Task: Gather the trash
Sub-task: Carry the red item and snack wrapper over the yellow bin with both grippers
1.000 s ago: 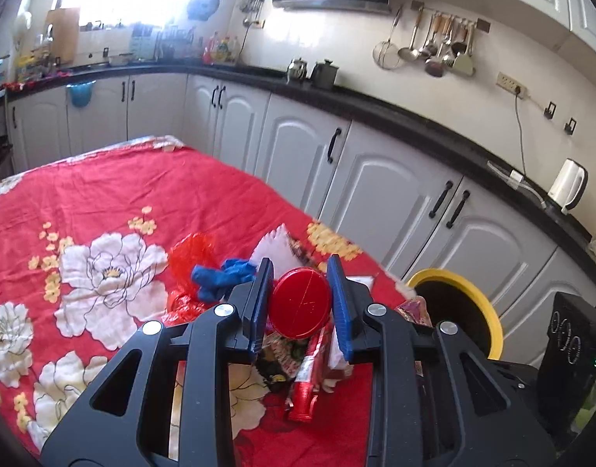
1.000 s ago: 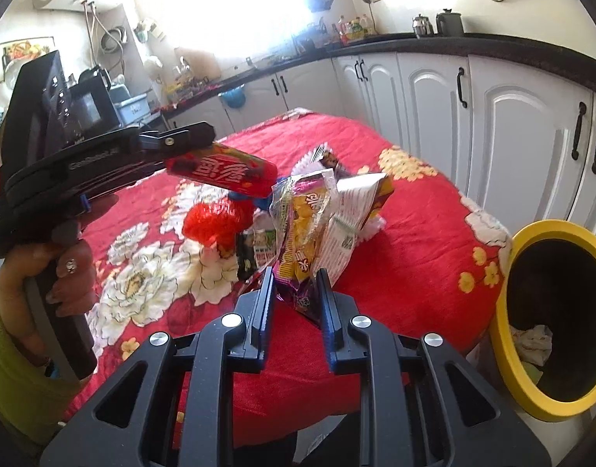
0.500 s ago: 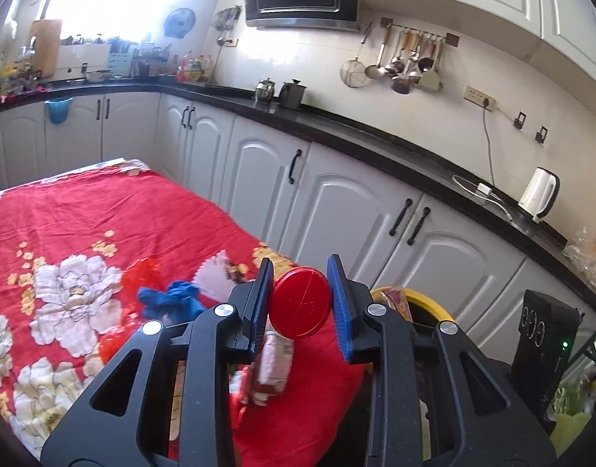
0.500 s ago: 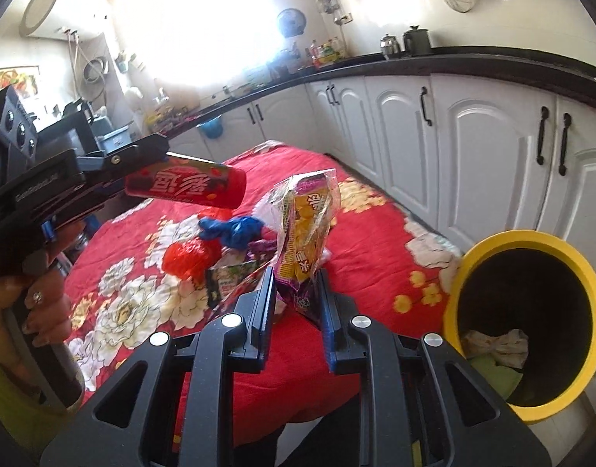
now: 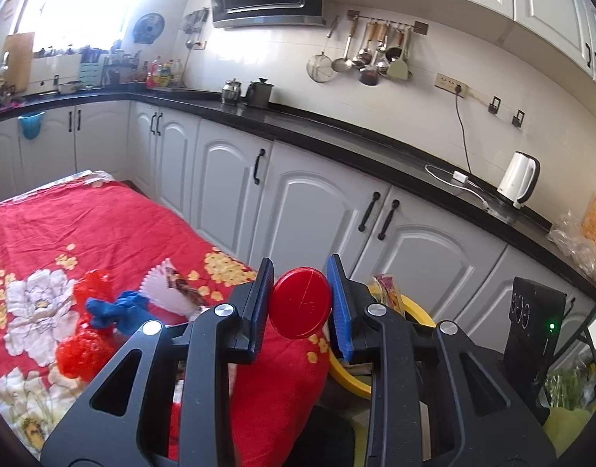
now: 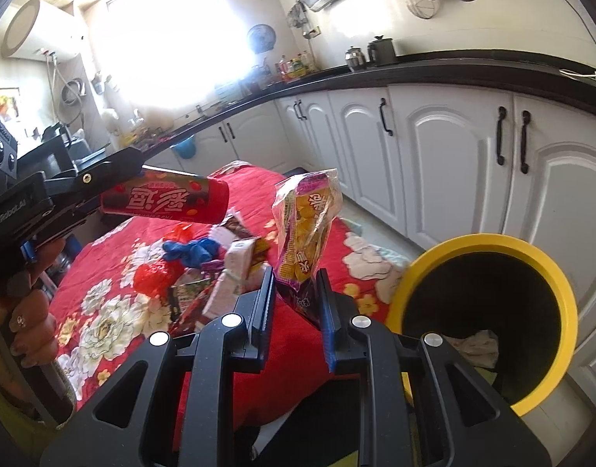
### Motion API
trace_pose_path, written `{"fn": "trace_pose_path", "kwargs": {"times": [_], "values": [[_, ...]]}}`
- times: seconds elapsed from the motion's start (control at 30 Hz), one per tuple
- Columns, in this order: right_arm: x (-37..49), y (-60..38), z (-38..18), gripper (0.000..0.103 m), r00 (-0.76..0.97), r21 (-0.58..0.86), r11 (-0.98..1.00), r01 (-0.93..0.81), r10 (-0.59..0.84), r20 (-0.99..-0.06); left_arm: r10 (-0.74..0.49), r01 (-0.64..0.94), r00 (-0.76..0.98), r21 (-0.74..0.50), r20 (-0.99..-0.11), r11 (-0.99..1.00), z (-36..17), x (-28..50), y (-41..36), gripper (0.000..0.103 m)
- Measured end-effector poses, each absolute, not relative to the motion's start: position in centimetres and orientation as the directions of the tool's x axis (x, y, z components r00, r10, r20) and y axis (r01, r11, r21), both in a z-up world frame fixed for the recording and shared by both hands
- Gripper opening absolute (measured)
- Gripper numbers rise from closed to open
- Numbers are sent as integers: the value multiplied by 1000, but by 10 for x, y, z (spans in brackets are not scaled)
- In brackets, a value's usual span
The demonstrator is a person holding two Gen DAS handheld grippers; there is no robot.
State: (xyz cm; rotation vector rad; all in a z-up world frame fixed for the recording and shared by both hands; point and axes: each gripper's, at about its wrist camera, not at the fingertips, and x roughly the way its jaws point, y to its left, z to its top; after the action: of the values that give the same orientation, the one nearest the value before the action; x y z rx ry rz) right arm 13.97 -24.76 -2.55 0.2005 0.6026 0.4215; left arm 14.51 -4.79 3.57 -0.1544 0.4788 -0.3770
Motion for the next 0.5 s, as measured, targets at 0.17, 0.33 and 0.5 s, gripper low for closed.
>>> {"fn": "trace_pose_path", "kwargs": {"times": [0.17,0.33,0.5], "values": [[140,-267,-26,20,761,306,908,-286,409,-503,-411,343,807,-231,-424,911,33,148,-63,22],[141,-286,-27,20,776,311,918,-247,380,-504,-435,372,792,-226,-428,900,30,151,-81,22],[140,-304,-30,20,790,312,926,-210,349,-504,-452,392,779,-224,-434,892,28,153,-95,22]]}}
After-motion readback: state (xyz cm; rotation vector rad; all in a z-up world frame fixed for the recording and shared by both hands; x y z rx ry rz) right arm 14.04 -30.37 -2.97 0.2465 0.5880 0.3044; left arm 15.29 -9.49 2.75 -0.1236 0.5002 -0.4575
